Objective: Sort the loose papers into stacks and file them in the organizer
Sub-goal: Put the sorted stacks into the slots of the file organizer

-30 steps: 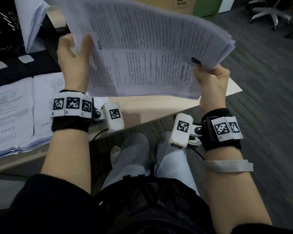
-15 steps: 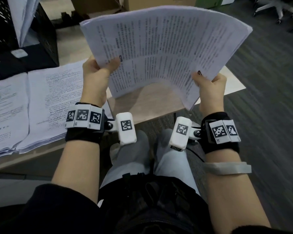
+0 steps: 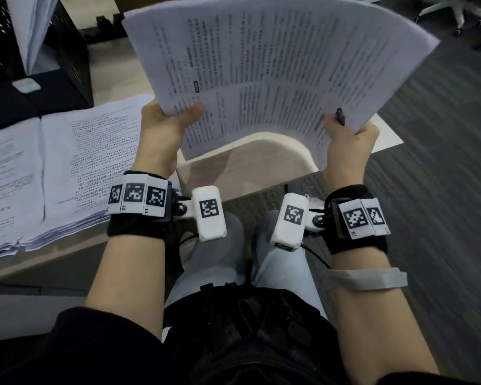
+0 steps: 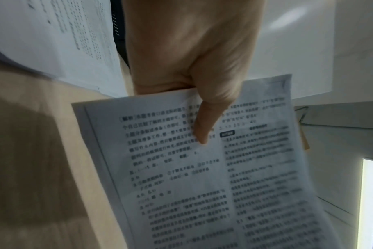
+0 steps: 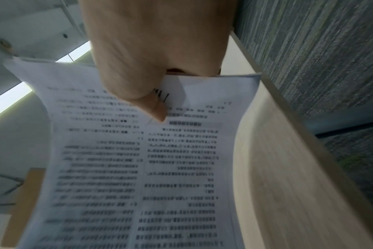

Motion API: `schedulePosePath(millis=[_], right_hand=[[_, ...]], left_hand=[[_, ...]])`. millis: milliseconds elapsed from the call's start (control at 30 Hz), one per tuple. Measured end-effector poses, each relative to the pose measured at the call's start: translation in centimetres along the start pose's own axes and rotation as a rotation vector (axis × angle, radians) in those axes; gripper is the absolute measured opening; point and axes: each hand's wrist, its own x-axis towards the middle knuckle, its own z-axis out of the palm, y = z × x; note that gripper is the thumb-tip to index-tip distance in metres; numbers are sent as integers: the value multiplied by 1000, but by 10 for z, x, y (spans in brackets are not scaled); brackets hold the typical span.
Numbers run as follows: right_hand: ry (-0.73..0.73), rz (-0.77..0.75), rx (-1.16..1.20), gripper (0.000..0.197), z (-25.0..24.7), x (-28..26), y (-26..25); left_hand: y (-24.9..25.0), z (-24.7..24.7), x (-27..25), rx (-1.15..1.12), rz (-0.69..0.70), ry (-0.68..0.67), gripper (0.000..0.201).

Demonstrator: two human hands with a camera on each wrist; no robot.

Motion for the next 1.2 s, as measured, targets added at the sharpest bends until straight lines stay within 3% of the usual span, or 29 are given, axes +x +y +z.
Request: schedulePosePath(millis=[100,267,400,500,700,900,1067,1200], right_hand=[[25,17,11,33,-5,4,-2],[-63,46,-47,29,-1,-8,9],[-38,-1,-14,26,5,-7,6],[-16,37,-7,27,-3,-3,8],[-87,38,-61,22,-4,-6,6],[-34,-11,-67,30,-7,1,3],[-68,114,-72,23,-7,-9,18],[-63,72,-52,24,-5,-6,11]], left_hand=[[1,-7,-1,3,16,0,23],[-6,5,-8,-21,-25,124,30],[4,10,-10,-8,29,79,29],[5,0,-9,-26,65,130,33],[7,-3,-9,-28,34,111,29],[11,-8,-7,-30,94,129,54],[-6,-2,-12,77,-61,75,37],[1,-2,-12,95,-65,39,36]])
